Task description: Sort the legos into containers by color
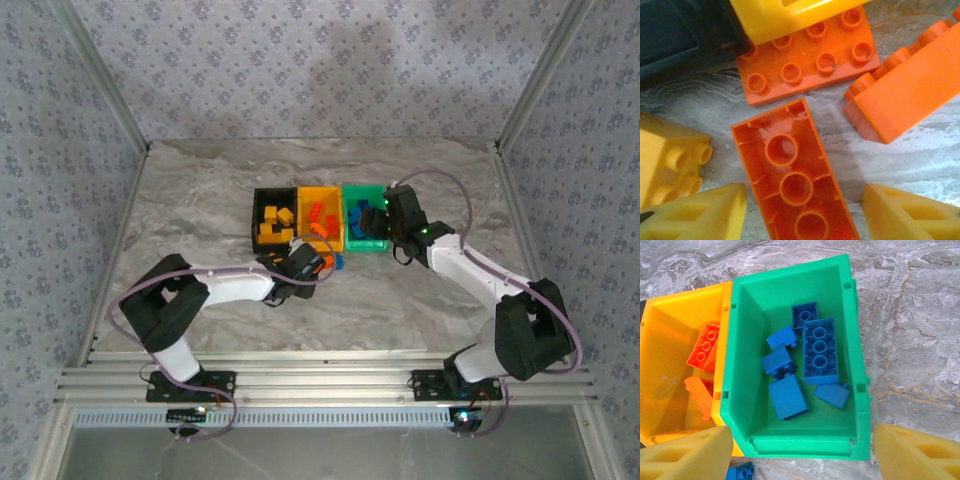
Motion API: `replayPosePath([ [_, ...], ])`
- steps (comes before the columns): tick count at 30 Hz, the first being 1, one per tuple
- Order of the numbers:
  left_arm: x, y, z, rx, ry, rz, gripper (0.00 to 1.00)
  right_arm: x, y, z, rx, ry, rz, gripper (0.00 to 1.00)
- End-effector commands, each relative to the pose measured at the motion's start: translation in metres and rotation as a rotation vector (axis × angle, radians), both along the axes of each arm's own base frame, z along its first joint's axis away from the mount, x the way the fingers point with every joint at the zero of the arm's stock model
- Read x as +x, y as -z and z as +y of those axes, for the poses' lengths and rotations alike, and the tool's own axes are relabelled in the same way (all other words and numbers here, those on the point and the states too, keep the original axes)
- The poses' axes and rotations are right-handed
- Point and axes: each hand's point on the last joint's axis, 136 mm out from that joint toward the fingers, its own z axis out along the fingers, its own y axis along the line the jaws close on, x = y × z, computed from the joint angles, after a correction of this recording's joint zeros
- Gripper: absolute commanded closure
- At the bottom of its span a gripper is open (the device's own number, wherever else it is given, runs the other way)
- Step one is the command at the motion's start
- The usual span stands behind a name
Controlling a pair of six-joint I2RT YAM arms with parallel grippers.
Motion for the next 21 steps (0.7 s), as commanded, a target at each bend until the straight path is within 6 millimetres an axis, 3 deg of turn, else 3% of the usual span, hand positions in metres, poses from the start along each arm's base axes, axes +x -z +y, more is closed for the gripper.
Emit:
replayPosePath([
  [1, 0.004, 0.007, 0.001, 0.022, 0.001, -0.001, 0.44, -0.004, -0.005, -0.004, 0.015, 0.009, -0.008, 0.24],
  [5, -0.001, 0.005, 0.001, 0.012, 0.001, 0.01, 0.6, -0.005, -0.003, -0.005, 0.015, 0.012, -0.005, 0.24],
  [9, -0.019, -0.006, 0.006, -0.008, 0.001, 0.009, 0.72, -0.006, -0.003, -0.006, 0.015, 0.011, -0.004, 0.24],
  [14, -0.045, -0.044, 0.007, -0.096, 0.011, -0.022, 0.76, -0.011, 0.0, -0.006, 0.027, 0.009, -0.001, 0.24],
  [18, -0.028, -0.096, 0.001, -0.192, 0.002, -0.102, 0.76, -0.018, 0.007, -0.004, 0.036, 0.003, 0.007, 0.24],
  [21, 0.004, -0.13, -0.014, -0.265, -0.002, -0.147, 0.76, -0.027, 0.016, -0.003, 0.032, -0.002, 0.03, 0.24],
])
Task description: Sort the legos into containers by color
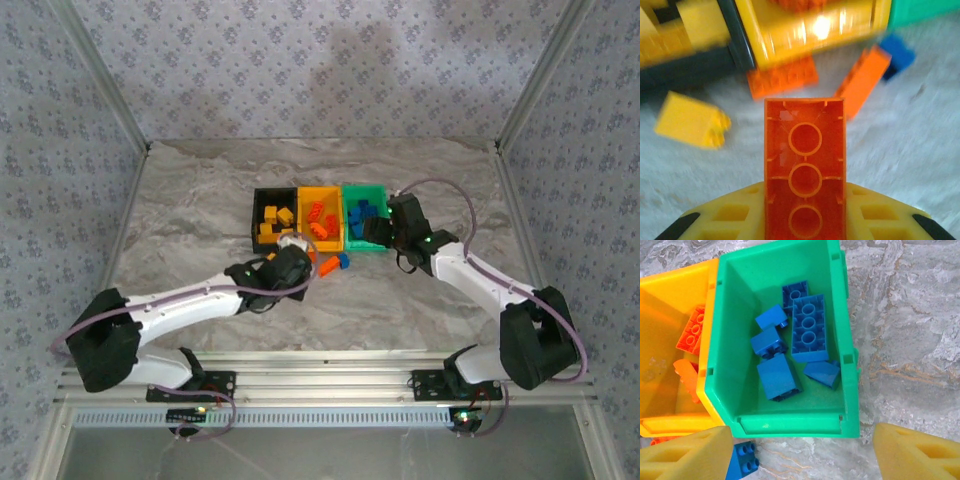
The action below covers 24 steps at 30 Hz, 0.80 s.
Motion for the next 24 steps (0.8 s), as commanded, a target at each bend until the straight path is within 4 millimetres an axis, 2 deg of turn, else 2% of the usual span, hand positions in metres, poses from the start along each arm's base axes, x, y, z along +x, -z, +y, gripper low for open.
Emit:
replayPosePath([
  [1, 0.039, -0.042, -0.015, -0.071, -0.02, -0.066, 0.76, -0.011, 0.003, 0.003, 0.021, -0.002, 0.009, 0.24],
  [4, 0.077, -0.047, -0.03, -0.087, -0.031, -0.075, 0.77, -0.022, 0.012, 0.004, 0.013, -0.007, 0.03, 0.24],
  [9, 0.132, -0.035, -0.056, -0.093, -0.045, -0.049, 0.78, -0.04, 0.019, 0.01, 0.012, -0.038, 0.05, 0.24],
  [12, 0.155, -0.023, -0.062, -0.076, -0.063, -0.019, 0.77, -0.053, 0.024, 0.014, 0.017, -0.063, 0.059, 0.24],
  [15, 0.169, -0.009, -0.063, -0.056, -0.083, 0.013, 0.76, -0.064, 0.026, 0.02, 0.029, -0.092, 0.067, 0.24],
  [19, 0.173, -0.009, -0.068, -0.075, -0.082, 0.02, 0.5, -0.078, 0.027, 0.032, 0.048, -0.138, 0.069, 0.23],
  [21, 0.173, -0.02, -0.071, -0.11, -0.079, 0.008, 0.37, -0.084, 0.029, 0.038, 0.05, -0.146, 0.074, 0.23],
  [24, 0.167, -0.042, -0.074, -0.17, -0.068, -0.013, 0.27, -0.087, 0.034, 0.046, 0.061, -0.143, 0.078, 0.22],
])
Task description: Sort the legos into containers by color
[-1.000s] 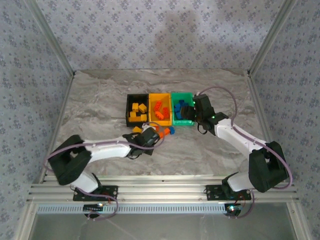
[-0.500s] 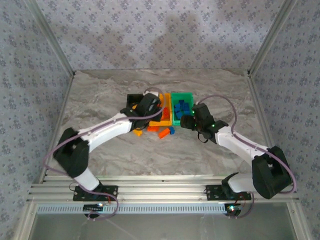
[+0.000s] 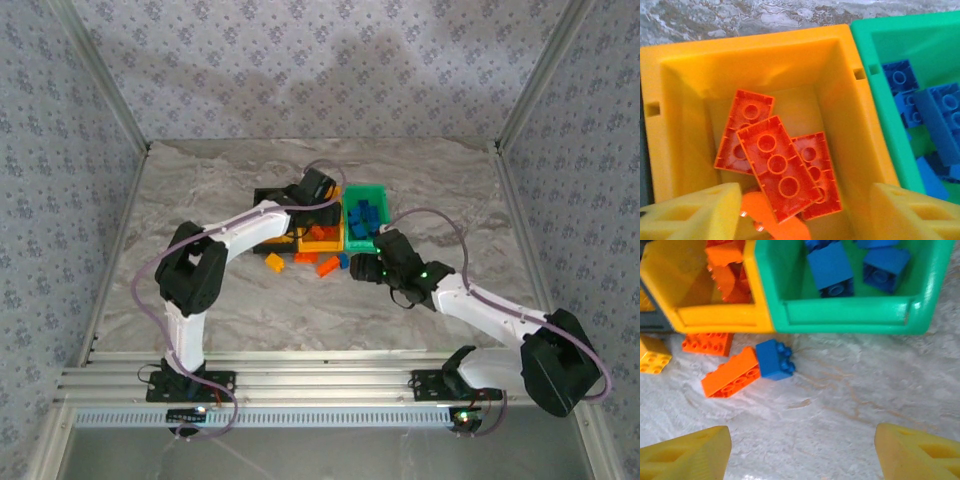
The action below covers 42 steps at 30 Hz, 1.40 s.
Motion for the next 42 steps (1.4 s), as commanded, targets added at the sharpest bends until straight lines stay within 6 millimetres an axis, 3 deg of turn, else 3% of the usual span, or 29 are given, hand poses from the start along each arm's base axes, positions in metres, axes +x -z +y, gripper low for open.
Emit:
replayPosePath([
  [1, -0.006, -0.054, -0.01, -0.117, 0.027, -0.062, 0.25, -0.005, 0.008, 0.005, 0.012, 0.026, 0.017, 0.22],
  [6, -0.044, -0.1, -0.008, -0.222, 0.075, -0.131, 0.18, 0.003, 0.022, 0.021, -0.02, -0.004, 0.027, 0.26],
  [8, -0.066, -0.103, -0.001, -0.229, 0.091, -0.141, 0.12, 0.011, 0.027, 0.026, -0.03, -0.006, 0.032, 0.29],
  [12, -0.112, -0.096, 0.024, -0.222, 0.098, -0.138, 0.08, 0.027, 0.031, 0.042, -0.05, -0.051, 0.027, 0.31],
  [15, -0.143, -0.086, 0.05, -0.2, 0.08, -0.15, 0.02, 0.031, 0.028, 0.052, -0.035, -0.008, 0.029, 0.27],
  [20, -0.179, -0.061, 0.097, -0.211, -0.017, -0.142, 0.0, 0.036, 0.031, 0.067, -0.029, 0.112, 0.054, 0.22],
  [27, -0.203, -0.046, 0.142, -0.251, -0.12, -0.154, 0.0, 0.036, 0.051, 0.087, -0.051, 0.23, 0.131, 0.26],
  [35, -0.211, -0.055, 0.169, -0.272, -0.169, -0.225, 0.0, 0.031, 0.074, 0.075, -0.128, 0.316, 0.211, 0.36],
  [42, -0.212, -0.058, 0.177, -0.26, -0.184, -0.248, 0.0, 0.008, 0.097, 0.054, -0.177, 0.345, 0.286, 0.54],
])
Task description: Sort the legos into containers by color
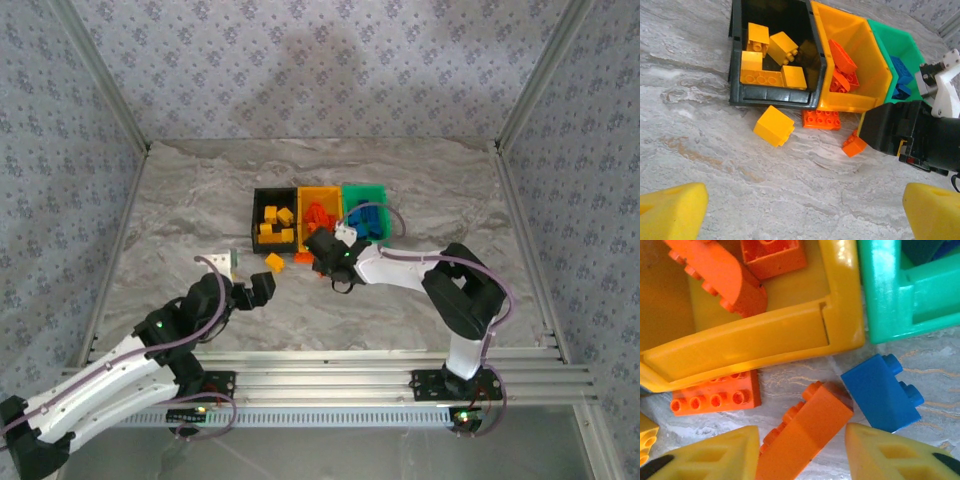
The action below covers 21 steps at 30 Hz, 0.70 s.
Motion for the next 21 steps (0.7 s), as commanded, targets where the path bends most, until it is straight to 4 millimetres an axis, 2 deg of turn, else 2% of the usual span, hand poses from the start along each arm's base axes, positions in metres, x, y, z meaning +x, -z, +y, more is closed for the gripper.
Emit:
replayPosePath([
  [1, 0.002, -0.004, 0.007, 0.015, -0.03, -0.013, 0.0, -0.033, 0.037, -0.037, -0.114, 0.052, 0.134, 0.58],
  [8, 0.003, -0.008, 0.005, 0.01, -0.022, -0.027, 0.0, -0.048, 0.028, -0.051, -0.125, 0.001, 0.113, 0.74],
  [11, 0.002, -0.007, 0.005, 0.011, -0.019, -0.024, 0.0, -0.052, 0.013, -0.051, -0.102, -0.048, 0.066, 0.78],
  [14, 0.002, -0.004, 0.004, 0.015, -0.016, -0.02, 0.0, -0.054, -0.012, -0.047, -0.083, -0.127, 0.006, 0.8],
  [18, 0.002, 0.005, 0.005, 0.035, -0.019, -0.005, 0.0, -0.052, -0.058, -0.036, -0.021, -0.24, -0.065, 0.8],
  [21, 0.001, 0.012, 0.005, 0.04, -0.02, 0.016, 0.0, -0.029, -0.088, -0.023, 0.039, -0.299, -0.112, 0.8],
])
